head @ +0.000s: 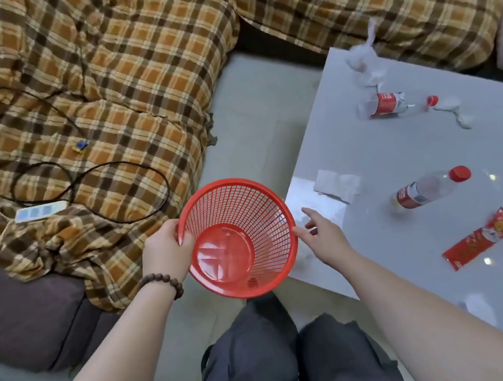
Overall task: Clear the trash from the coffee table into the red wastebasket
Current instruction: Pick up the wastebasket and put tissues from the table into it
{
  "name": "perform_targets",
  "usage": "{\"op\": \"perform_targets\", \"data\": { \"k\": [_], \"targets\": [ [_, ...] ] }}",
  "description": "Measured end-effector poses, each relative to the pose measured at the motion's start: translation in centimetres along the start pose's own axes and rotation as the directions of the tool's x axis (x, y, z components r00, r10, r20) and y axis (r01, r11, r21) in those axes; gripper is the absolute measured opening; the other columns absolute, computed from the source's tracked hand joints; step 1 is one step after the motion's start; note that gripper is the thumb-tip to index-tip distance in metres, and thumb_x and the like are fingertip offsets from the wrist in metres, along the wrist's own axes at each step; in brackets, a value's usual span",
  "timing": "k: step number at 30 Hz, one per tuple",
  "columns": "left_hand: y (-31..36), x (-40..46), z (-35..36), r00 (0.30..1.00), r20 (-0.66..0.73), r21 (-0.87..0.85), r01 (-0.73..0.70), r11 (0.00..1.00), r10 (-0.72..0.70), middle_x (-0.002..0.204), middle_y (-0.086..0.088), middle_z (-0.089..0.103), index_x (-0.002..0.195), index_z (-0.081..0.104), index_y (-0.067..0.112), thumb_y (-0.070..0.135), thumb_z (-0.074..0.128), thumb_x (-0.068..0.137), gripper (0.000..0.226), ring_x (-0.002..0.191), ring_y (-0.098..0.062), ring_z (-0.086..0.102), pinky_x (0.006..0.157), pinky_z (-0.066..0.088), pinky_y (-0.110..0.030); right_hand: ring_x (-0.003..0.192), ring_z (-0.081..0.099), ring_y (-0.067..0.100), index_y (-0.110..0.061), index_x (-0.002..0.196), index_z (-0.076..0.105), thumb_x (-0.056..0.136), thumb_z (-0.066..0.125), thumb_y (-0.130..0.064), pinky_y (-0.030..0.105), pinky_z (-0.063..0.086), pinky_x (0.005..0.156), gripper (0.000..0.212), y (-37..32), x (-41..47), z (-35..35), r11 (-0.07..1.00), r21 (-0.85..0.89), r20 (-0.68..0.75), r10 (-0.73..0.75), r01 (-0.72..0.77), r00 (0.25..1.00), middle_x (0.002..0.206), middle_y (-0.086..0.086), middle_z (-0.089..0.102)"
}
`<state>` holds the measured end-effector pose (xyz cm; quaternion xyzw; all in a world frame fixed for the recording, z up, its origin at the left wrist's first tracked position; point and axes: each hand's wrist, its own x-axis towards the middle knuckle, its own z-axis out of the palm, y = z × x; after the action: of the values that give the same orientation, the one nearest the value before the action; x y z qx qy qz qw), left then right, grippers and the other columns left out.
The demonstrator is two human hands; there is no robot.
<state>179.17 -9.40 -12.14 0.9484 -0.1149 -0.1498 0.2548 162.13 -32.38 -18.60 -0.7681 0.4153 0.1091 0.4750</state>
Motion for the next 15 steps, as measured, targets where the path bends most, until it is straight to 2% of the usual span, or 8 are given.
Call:
{"op": "perform_targets", "data": {
  "k": [2,4,6,9,13,15],
  "targets": [
    [-0.4,1.8,0.2,1.000,0.014,0.023,0.013,1.000,-0.013,0.059,0.015,0.054,0.077,0.061,0.020,0.023,0.058,0.085,0.009,0.053,0.000,0.048,0.047,0.028,-0.013,0.124,0.046,0.025,-0.026,0.142,0.034,0.087,0.056,-0.048,0.041,0.040,0.102,0.063,1.4,0.5,0.7,0.997,-0.059,-0.030,0.048,-0.050,0.998,0.138,0.007,0.047],
    [-0.9,3.1,0.5,0.999,0.029,0.053,0.016,0.998,-0.017,0.059,0.010,0.056,0.077,0.061,0.020,0.022,0.057,0.085,0.009,0.054,-0.002,0.049,0.047,0.029,-0.016,0.132,0.037,0.026,-0.025,0.141,0.034,0.086,0.059,-0.041,0.041,0.034,0.106,0.063,2.9,1.0,1.7,0.988,-0.124,-0.031,0.088,-0.091,0.996,0.146,0.007,0.037],
    [-1.4,4.1,0.9,0.999,0.036,0.072,0.026,0.997,-0.028,0.060,0.010,0.056,0.084,0.062,0.019,0.023,0.058,0.085,0.006,0.054,-0.001,0.049,0.046,0.029,-0.017,0.134,0.030,0.028,-0.027,0.141,0.034,0.083,0.063,-0.039,0.041,0.032,0.107,0.065,4.1,1.7,2.8,0.977,-0.169,-0.029,0.127,-0.130,0.991,0.149,0.006,0.031],
    [-2.0,5.3,1.9,0.998,0.023,0.082,0.051,0.995,-0.053,0.064,0.016,0.054,0.102,0.065,0.018,0.025,0.058,0.086,0.019,0.057,0.002,0.046,0.050,0.030,-0.015,0.138,0.022,0.030,-0.033,0.140,0.032,0.078,0.068,-0.041,0.046,0.033,0.107,0.072,5.5,3.0,4.6,0.952,-0.267,-0.018,0.153,-0.152,0.988,0.154,0.004,0.020],
    [-3.0,6.5,3.4,0.998,0.015,0.085,0.056,0.995,-0.057,0.066,0.017,0.058,0.096,0.065,0.021,0.024,0.059,0.083,0.014,0.060,0.001,0.051,0.054,0.032,-0.017,0.138,0.020,0.033,-0.045,0.141,0.020,0.075,0.071,-0.040,0.046,0.035,0.105,0.083,7.1,5.3,7.1,0.930,-0.349,0.042,0.137,-0.114,0.990,0.156,0.007,0.015],
    [-3.3,6.9,4.1,0.998,0.020,0.081,0.066,0.995,-0.068,0.068,0.017,0.059,0.096,0.065,0.021,0.024,0.059,0.082,0.015,0.063,0.000,0.054,0.057,0.036,-0.019,0.137,0.022,0.033,-0.045,0.142,0.019,0.078,0.069,-0.033,0.044,0.037,0.103,0.082,7.7,6.3,8.0,0.914,-0.393,0.054,0.128,-0.097,0.990,0.155,0.008,0.016]
  ]
}}
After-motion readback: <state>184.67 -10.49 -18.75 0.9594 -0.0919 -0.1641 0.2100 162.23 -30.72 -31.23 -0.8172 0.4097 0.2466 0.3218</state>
